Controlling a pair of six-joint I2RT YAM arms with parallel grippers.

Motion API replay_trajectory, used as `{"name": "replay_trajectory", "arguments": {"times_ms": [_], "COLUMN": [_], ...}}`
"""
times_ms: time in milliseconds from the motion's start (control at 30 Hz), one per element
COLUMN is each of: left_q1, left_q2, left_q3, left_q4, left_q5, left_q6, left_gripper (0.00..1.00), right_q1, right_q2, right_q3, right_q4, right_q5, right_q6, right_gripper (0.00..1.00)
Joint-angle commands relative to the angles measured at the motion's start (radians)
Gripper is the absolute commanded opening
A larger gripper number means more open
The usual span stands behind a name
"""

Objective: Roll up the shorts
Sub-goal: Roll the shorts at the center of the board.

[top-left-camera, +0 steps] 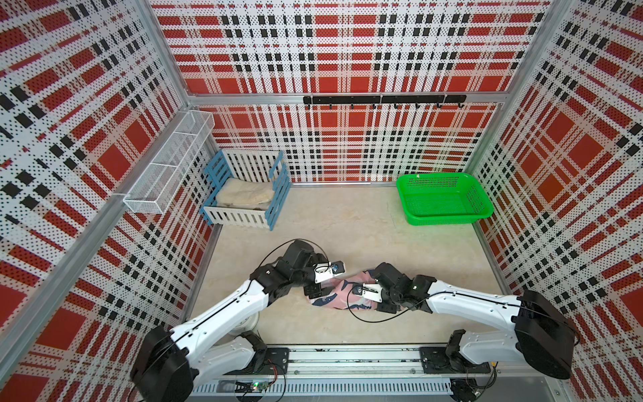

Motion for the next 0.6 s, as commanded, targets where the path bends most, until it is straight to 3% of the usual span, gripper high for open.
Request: {"name": "replay_trajectory", "arguments": {"times_ms": [0,167,333,567], "left_q1": [-0.117,-0.362,-0.545,-0.560], "left_q2": [-0.099,-0.169,-0.074,0.139], "left_q3": [-0.106,-0.202,-0.244,-0.247], "left_q4": [0.187,0.282,0.368,0.453], "left_q5": [-0.129,-0.362,-0.556,-0.660], "left_q6": [-0.024,-0.113,-0.120,-0.040], "left_gripper": [0.83,0.84,0.85,0.86], "right_q1": [-0.062,-0.172,-0.250,-0.288], "right_q2": [-0.007,0.073,0.179,0.228], "right_q3": [0.029,0.078,0.140,0.175], "right_q4": [-0.075,-0.147,-0.209,-0.261], "right_q5": [-0.226,-0.390,-0.559,-0.712], "right_q6": [-0.010,-0.001,-0.006,-0.020], "right_gripper": [0.00,0.00,0.00,0.00]}}
